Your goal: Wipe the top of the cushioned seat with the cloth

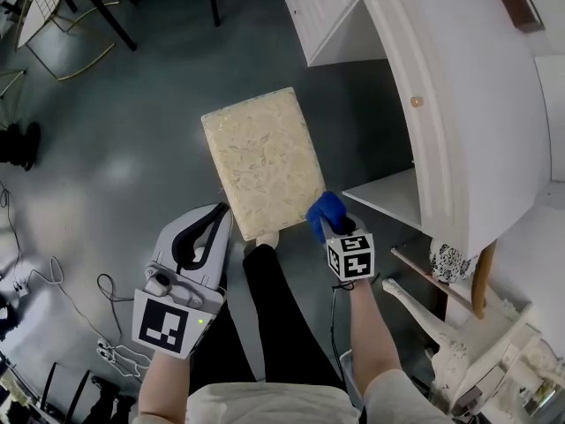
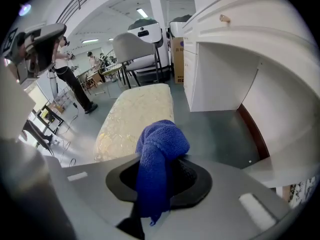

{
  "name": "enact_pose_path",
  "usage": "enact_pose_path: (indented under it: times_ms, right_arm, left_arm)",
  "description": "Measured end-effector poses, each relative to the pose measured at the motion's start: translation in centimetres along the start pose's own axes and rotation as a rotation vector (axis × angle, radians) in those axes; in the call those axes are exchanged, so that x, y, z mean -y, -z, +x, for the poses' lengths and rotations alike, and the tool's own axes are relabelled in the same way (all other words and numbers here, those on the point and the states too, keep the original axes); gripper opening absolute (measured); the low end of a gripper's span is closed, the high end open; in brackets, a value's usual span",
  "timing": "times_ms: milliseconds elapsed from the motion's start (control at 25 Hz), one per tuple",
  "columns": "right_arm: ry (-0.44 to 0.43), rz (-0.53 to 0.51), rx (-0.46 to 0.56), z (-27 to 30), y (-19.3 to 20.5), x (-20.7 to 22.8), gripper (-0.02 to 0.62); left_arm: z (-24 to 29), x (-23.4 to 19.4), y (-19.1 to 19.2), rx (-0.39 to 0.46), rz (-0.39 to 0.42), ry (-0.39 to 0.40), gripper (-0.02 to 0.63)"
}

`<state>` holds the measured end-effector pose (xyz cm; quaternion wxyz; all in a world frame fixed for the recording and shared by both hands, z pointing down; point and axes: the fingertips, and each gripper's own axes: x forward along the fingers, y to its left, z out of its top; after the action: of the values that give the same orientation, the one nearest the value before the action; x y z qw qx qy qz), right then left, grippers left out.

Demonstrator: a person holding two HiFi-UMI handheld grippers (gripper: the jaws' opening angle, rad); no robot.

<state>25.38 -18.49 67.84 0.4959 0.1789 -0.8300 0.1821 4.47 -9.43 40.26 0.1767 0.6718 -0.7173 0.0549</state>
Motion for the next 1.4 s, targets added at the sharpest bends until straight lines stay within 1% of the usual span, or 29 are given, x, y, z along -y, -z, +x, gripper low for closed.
enact_pose_path:
  times_ms: [120, 280, 560, 720, 920, 1040, 1160, 1400]
  right_arm:
    - [-0.001, 0.029, 0.038, -0.9, -1.6, -1.2, 0.101]
    - [0.016, 0.081, 0.089, -2.5, -3.9, -3.2, 0.101]
    - [0.079, 0.239, 0.199, -7.2, -7.6, -7.7, 0.101]
    - [0.113, 0.288, 0.261, -10.5, -10.1, -10.2, 0.100]
    - [0.171, 0.319, 0.350, -15.0, -13.5, -12.5, 0.100]
    - [0.202, 0.325, 0.411, -18.7, -15.8, -13.8, 0.100]
    - [0.246, 0.314, 0.476, -22.5, -18.1, -15.1, 0.100]
    - [0.316, 0.258, 0.591, -30.1, -21.7, -18.0, 0.100]
  left_arm:
    - [-0.4, -0.2, -0.9, -0.004, 0.025, 0.024, 0.000]
    - [-1.0, -0.8, -2.1, -0.019, 0.042, 0.080, 0.000]
    - [-2.9, -1.6, -5.9, -0.059, 0.103, 0.235, 0.000]
    - [-3.8, -2.3, -9.0, -0.049, 0.119, 0.317, 0.000]
    - [-5.3, -2.6, -12.6, -0.014, 0.150, 0.398, 0.000]
    - [-6.4, -2.8, -15.1, 0.038, 0.171, 0.434, 0.000]
    - [-7.5, -3.0, -17.1, 0.072, 0.185, 0.469, 0.000]
    - [-9.8, -2.4, -20.7, 0.130, 0.215, 0.506, 0.000]
